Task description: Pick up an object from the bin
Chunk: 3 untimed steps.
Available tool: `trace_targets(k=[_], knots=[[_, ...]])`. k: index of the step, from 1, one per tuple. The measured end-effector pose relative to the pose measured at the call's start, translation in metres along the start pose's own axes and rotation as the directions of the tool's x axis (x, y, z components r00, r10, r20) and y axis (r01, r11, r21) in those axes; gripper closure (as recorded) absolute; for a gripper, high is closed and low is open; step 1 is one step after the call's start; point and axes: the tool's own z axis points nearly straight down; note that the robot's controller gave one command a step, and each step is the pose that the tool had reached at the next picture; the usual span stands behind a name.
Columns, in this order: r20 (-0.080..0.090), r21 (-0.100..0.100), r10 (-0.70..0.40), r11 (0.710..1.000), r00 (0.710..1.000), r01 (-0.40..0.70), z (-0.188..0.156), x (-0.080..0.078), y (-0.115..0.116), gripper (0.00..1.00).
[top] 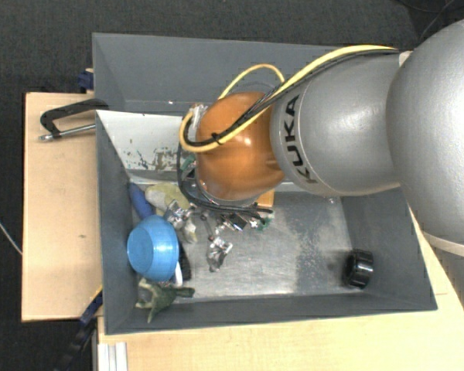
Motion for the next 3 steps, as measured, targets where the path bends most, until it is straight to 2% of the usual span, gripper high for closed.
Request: trace_targets(k=[1,2,3], knots=[[0.004,-0.01,-0.013,1.0,1.0,0.013,-0.061,-0.025,0.055,0.0],[0.001,-0.008,-0.473,0.881,0.881,0.473,0.048,-0.018,0.035,0.0],[0.002,-0.012,-0.476,0.879,0.879,0.476,0.046,-0.019,0.037,1.0]])
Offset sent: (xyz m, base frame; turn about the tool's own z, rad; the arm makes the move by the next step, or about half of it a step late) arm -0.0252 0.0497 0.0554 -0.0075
